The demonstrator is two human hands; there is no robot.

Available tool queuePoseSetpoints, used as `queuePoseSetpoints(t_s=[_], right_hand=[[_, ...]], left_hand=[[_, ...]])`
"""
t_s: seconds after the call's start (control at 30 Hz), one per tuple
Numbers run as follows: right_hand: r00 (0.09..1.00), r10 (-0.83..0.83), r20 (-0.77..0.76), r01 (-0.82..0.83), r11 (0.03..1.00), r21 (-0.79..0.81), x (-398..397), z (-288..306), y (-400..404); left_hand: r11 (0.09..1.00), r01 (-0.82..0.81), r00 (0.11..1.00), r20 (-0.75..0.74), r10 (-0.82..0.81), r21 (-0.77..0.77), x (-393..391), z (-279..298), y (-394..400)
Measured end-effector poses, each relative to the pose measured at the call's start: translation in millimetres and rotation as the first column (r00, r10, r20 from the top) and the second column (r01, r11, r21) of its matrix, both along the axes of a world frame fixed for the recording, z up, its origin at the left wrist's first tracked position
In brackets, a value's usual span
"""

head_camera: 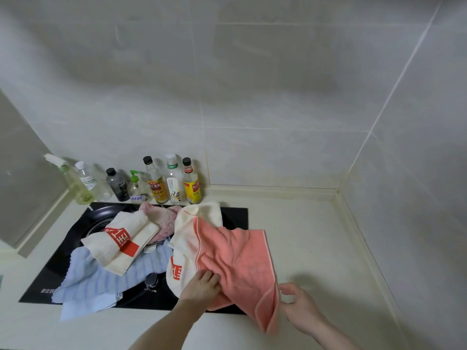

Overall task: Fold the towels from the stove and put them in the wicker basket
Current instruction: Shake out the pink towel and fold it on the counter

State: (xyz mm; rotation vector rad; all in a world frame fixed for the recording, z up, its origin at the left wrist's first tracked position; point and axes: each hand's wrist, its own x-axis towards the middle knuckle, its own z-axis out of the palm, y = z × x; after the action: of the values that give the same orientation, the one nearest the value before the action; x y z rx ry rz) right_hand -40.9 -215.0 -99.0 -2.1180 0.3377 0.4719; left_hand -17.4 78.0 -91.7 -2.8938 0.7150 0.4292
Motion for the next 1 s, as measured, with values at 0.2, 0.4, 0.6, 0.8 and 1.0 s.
queuePoseSetpoints(t_s=[0.2,0.4,0.6,0.8,1.0], right_hand=[[1.000,-0.006,0.028,0.006,1.000,-0.005,-2,-1,2],[0.999,-0.006,0.040,0.006,1.000,-0.005,-8,-2,7],[0.999,0.022,0.036,-0.022,1.000,0.005,-17,3,5],[0.991,0.097,0.090,-0.101,0.994,0.034,-16,30,10],[0.962,0.211,0.173,-0.229,0.969,0.094,0,71,48]], left_hand=[[0.999,-0.037,0.999,-0.015,0.038,0.019,5,-17,5],[0.998,-0.060,0.998,0.028,0.059,0.013,12,-22,11],[0.953,-0.127,0.989,0.036,0.142,-0.275,-4,47,1],[0.702,-0.316,0.942,-0.120,0.315,-0.638,-1,114,1],[0.429,-0.442,0.887,-0.314,0.339,-0.787,14,179,16]])
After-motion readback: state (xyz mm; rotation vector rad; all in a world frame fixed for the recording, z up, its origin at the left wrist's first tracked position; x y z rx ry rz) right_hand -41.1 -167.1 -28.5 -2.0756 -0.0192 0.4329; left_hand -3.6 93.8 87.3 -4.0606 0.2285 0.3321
